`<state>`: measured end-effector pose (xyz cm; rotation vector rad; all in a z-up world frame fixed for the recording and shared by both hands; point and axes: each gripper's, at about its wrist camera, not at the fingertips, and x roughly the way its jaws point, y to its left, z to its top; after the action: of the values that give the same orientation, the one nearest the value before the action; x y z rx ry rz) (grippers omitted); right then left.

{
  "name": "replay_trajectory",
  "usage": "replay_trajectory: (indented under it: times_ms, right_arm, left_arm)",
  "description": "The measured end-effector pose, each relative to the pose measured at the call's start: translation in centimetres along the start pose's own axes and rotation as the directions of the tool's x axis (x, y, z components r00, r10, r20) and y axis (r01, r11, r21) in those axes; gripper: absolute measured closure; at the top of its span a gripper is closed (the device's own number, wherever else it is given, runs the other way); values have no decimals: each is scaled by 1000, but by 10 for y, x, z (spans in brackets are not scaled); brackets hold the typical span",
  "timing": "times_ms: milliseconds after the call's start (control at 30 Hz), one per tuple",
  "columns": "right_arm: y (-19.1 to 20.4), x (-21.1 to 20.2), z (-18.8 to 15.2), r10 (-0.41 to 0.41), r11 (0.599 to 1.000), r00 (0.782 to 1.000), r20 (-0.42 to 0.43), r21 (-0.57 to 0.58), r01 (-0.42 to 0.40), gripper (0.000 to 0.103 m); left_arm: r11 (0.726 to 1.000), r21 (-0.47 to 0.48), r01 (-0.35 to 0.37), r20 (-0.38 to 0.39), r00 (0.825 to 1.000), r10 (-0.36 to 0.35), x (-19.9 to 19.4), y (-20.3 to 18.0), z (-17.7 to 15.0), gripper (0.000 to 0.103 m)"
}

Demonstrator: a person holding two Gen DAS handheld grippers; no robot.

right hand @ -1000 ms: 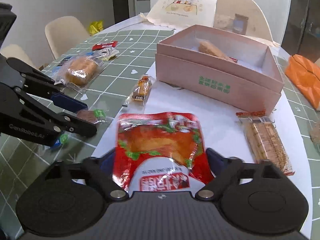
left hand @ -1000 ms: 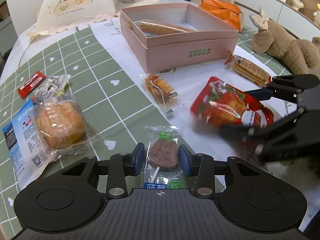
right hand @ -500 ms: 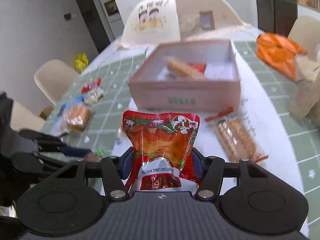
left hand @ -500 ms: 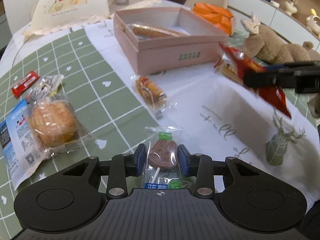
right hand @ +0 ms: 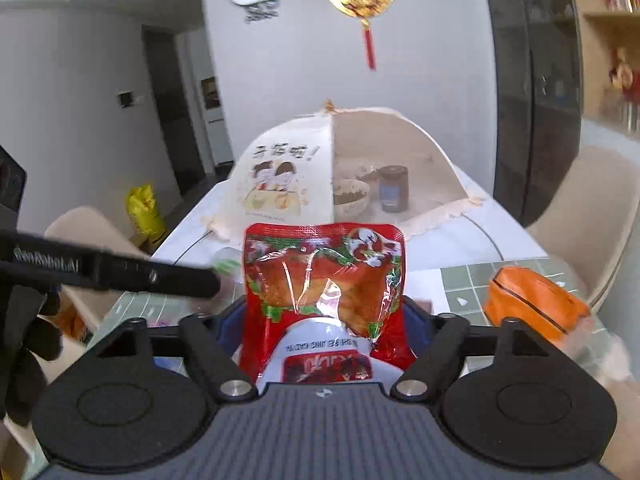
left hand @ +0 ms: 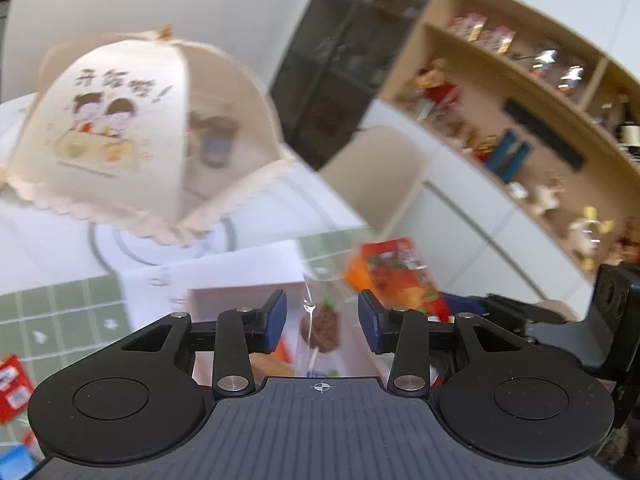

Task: Organize snacks
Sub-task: 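Drop the red bread packet into the pink box with the right gripper while the left drops the lollipop in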

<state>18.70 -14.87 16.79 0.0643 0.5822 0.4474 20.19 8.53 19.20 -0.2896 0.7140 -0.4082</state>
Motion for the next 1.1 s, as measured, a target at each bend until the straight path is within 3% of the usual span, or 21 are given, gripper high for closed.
replay_trajectory:
  times_ms: [100, 167, 267, 333, 433, 467, 600, 800, 900, 1000, 1033, 1100]
  right_arm:
    - [-6, 23, -2, -77, 997, 996, -41, -25, 76, 25]
    - [-11, 26, -16, -74, 997, 995, -63, -31, 72, 24]
    - [-26, 33, -39, 18, 1000, 994, -107, 11, -17, 24]
    - [-33, 39, -43, 79, 995, 990, -114, 71, -71, 24]
    - [-35, 46, -40, 171, 975, 982, -76, 153, -158, 24]
    - [-33, 49, -39, 153, 978, 986, -71, 155, -141, 23]
    - [-17, 52, -42, -55, 998, 996, -64, 22, 57, 23]
    - [-10, 21, -88, -128, 989, 988, -86, -83, 121, 22]
    - [-3, 2, -115, -144, 984, 985, -96, -124, 131, 21]
    - [6, -11, -135, -107, 988, 987, -124, -122, 92, 21]
    - [9, -11, -140, -93, 991, 986, -135, -108, 79, 21]
    - [18, -9, -148, -49, 996, 985, -166, -81, 36, 21]
  left_arm:
    - [999, -41, -1, -26, 1000, 0, -1, 28, -19, 60]
    - [995, -84, -45, -61, 997, 40, 1, 52, -39, 60]
    - [981, -162, -105, -112, 990, 87, 15, 81, -62, 60]
    - [972, -216, -92, -121, 990, 67, 20, 88, -77, 60]
    - [976, -205, -81, -125, 991, 56, 19, 84, -93, 60]
    - [978, -188, -87, -127, 990, 63, 16, 81, -97, 60]
    - [985, -105, -134, -154, 981, 117, 1, 71, -115, 60]
    - [969, -53, -242, -71, 969, 238, -35, 94, -125, 60]
    - [922, -164, -351, -16, 936, 353, -53, 141, -108, 60]
    - [839, -286, -463, -21, 878, 478, -54, 203, -90, 60]
    - [814, -327, -480, -37, 867, 496, -52, 221, -88, 60]
    - [787, -388, -480, -64, 866, 496, -43, 251, -87, 60]
